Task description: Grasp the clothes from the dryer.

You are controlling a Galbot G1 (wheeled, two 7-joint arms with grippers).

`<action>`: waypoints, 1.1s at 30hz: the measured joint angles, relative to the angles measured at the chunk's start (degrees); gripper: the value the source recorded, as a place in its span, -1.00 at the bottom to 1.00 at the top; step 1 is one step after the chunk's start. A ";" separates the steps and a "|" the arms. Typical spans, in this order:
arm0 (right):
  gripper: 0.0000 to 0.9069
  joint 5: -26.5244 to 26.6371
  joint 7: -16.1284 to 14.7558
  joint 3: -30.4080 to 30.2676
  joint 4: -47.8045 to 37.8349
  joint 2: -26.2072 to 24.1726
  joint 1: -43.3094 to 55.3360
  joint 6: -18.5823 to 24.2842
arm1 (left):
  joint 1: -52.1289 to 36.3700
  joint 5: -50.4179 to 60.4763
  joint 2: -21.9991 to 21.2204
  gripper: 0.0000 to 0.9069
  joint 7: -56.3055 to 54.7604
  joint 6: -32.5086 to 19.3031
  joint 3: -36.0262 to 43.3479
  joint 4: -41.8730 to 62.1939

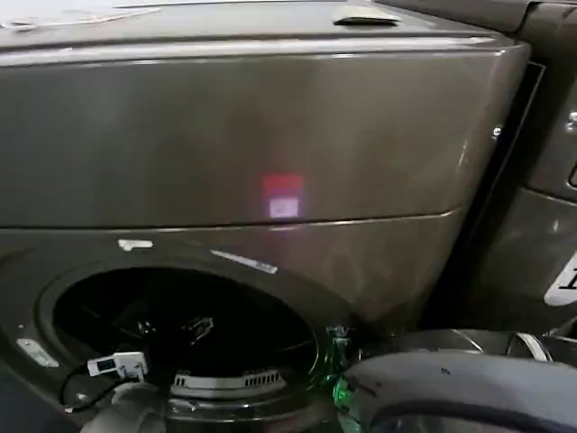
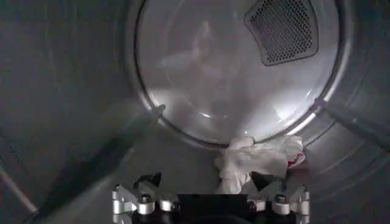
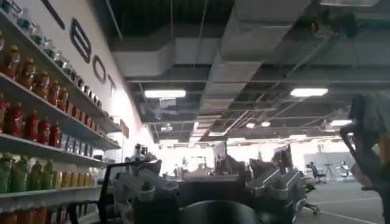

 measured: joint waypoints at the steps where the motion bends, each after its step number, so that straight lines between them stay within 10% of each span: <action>1: 1.00 0.00 0.00 -0.02 0.00 0.00 0.01 0.00 | 0.00 0.03 -0.01 1.00 0.00 0.00 0.00 0.00; 33: 1.00 -2.79 -0.38 -1.45 0.60 0.52 0.48 1.37 | -7.00 1.93 -0.30 1.00 0.01 0.00 2.47 6.15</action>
